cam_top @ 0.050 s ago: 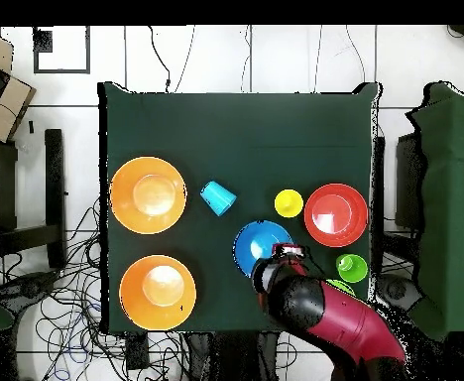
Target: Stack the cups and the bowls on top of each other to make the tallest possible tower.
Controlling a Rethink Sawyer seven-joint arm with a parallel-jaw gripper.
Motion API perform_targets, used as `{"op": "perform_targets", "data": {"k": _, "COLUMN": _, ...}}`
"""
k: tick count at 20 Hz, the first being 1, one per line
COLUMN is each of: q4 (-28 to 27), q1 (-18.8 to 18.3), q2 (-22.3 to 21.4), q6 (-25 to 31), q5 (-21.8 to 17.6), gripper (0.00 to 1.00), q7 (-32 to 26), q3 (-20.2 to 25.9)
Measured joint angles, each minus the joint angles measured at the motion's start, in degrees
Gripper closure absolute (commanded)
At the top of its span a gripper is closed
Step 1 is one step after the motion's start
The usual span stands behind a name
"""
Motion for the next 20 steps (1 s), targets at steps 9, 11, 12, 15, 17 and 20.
{"op": "perform_targets", "data": {"k": 9, "q4": -2.8, "q1": 0.1, "q2": -1.5, "q6": 1.9, "q5": 0.0, "gripper": 0.0, "q7": 0.0, "q3": 0.0}}
{"op": "perform_targets", "data": {"k": 11, "q4": -3.0, "q1": 0.1, "q2": -1.5, "q6": 1.9, "q5": 0.0, "gripper": 0.0, "q7": 0.0, "q3": 0.0}}
{"op": "perform_targets", "data": {"k": 12, "q4": -3.1, "q1": 0.0, "q2": -1.5, "q6": 1.9, "q5": 0.0, "gripper": 0.0, "q7": 0.0, "q3": 0.0}}
{"op": "perform_targets", "data": {"k": 15, "q4": -3.3, "q1": -0.4, "q2": -1.5, "q6": 1.9, "q5": -0.1, "gripper": 0.0, "q7": 0.0, "q3": 0.0}}
{"op": "perform_targets", "data": {"k": 17, "q4": -3.6, "q1": -0.7, "q2": -1.1, "q6": 1.9, "q5": -0.9, "gripper": 0.0, "q7": 0.0, "q3": 0.0}}
{"op": "perform_targets", "data": {"k": 20, "q4": -4.5, "q1": -0.2, "q2": -0.5, "q6": 1.9, "q5": -2.8, "gripper": 0.0, "q7": 0.0, "q3": -0.4}}
